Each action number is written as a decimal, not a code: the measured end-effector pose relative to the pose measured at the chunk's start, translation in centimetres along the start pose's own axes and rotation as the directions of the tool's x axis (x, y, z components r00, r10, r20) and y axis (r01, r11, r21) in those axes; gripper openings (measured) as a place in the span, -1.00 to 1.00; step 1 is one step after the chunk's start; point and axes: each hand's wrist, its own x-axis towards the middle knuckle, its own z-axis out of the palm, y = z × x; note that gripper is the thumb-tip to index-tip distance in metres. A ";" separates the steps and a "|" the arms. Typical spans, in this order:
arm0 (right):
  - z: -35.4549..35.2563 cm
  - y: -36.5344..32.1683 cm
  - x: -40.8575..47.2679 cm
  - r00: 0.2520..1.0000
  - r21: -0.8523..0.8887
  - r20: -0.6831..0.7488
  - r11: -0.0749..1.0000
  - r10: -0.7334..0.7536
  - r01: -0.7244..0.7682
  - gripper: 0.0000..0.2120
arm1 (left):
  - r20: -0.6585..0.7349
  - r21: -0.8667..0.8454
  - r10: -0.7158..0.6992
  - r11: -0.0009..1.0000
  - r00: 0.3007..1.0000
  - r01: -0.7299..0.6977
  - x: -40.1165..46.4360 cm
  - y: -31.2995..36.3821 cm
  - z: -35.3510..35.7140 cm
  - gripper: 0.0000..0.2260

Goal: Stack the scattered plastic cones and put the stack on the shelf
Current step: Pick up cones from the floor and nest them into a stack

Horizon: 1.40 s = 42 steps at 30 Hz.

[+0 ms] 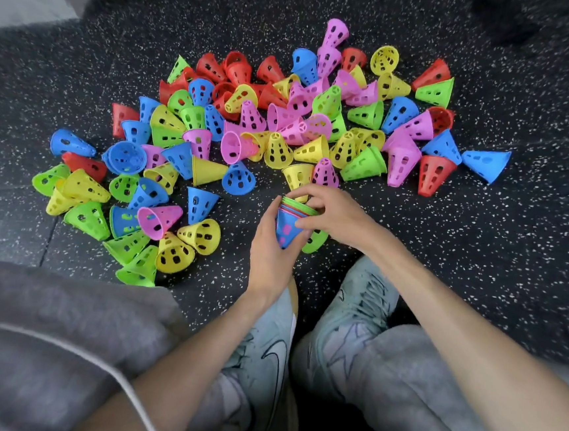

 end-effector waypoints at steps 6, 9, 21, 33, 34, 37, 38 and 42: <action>-1.8 1.9 -2.8 0.939 0.007 -0.343 1.000 0.018 -0.016 -0.55 | 0.165 0.105 0.066 0.991 0.984 -0.084 0.4 0.0 0.5 -0.24; -2.9 3.4 -4.3 0.858 0.116 -0.508 0.993 0.076 -0.019 -0.58 | 0.230 0.318 0.085 0.935 0.969 -0.158 1.1 -0.7 0.4 -0.22; -2.6 7.7 -4.7 0.722 0.309 -0.652 0.951 0.231 -0.025 -0.55 | 0.337 0.367 -0.054 0.927 0.940 -0.079 5.1 -0.8 2.6 -0.29; -1.4 9.3 -3.9 0.742 0.381 -0.610 0.924 0.277 -0.031 -0.53 | 0.254 0.386 0.027 0.914 0.967 -0.127 3.3 -0.4 5.6 -0.45; -1.5 9.3 -3.9 0.747 0.381 -0.605 0.924 0.274 -0.031 -0.53 | 0.252 0.367 0.024 0.923 0.968 -0.119 3.3 -0.3 5.6 -0.46; -1.5 9.1 -4.0 0.769 0.371 -0.588 0.928 0.252 -0.021 -0.55 | 0.242 0.346 0.048 0.929 0.969 -0.132 2.9 0.2 5.5 -0.44; -1.5 9.2 -4.0 0.778 0.369 -0.581 0.929 0.239 -0.009 -0.55 | 0.237 0.351 0.069 0.924 0.969 -0.151 2.8 0.3 5.4 -0.43; -1.4 8.9 -4.1 0.796 0.363 -0.568 0.932 0.208 0.016 -0.55 | 0.208 0.365 0.132 0.909 0.969 -0.203 2.6 0.4 5.2 -0.41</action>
